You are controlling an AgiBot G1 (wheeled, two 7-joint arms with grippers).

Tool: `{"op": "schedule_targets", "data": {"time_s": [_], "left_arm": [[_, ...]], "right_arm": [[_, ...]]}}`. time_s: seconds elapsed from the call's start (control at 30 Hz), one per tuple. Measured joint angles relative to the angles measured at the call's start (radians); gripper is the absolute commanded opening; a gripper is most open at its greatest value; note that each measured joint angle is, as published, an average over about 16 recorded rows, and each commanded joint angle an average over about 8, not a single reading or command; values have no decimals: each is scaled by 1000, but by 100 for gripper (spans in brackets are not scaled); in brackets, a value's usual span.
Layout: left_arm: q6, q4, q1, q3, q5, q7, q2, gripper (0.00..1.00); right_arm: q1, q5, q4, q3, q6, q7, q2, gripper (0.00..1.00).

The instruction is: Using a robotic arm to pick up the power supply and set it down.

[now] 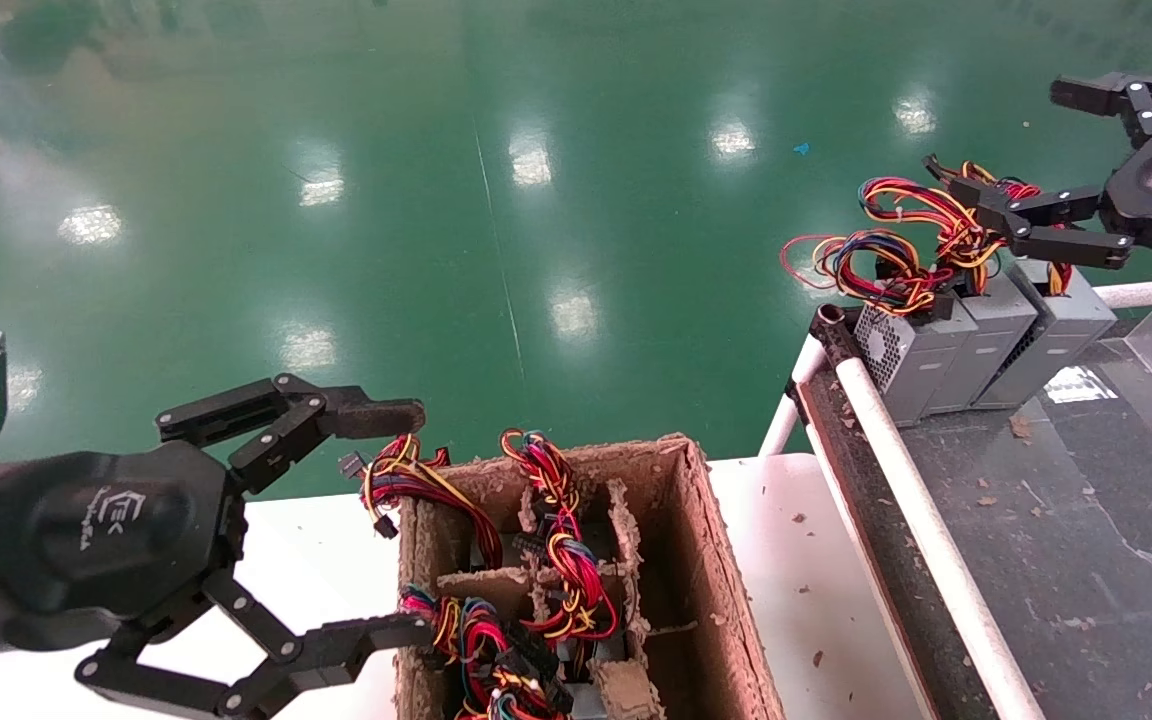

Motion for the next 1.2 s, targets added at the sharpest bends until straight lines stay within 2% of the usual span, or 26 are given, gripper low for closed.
{"op": "schedule_targets", "data": {"time_s": [1.2], "left_arm": [[0, 0, 0, 1, 0, 0, 0, 100]], "right_arm": [[-314, 271, 514, 1, -239, 361, 71, 100]]}}
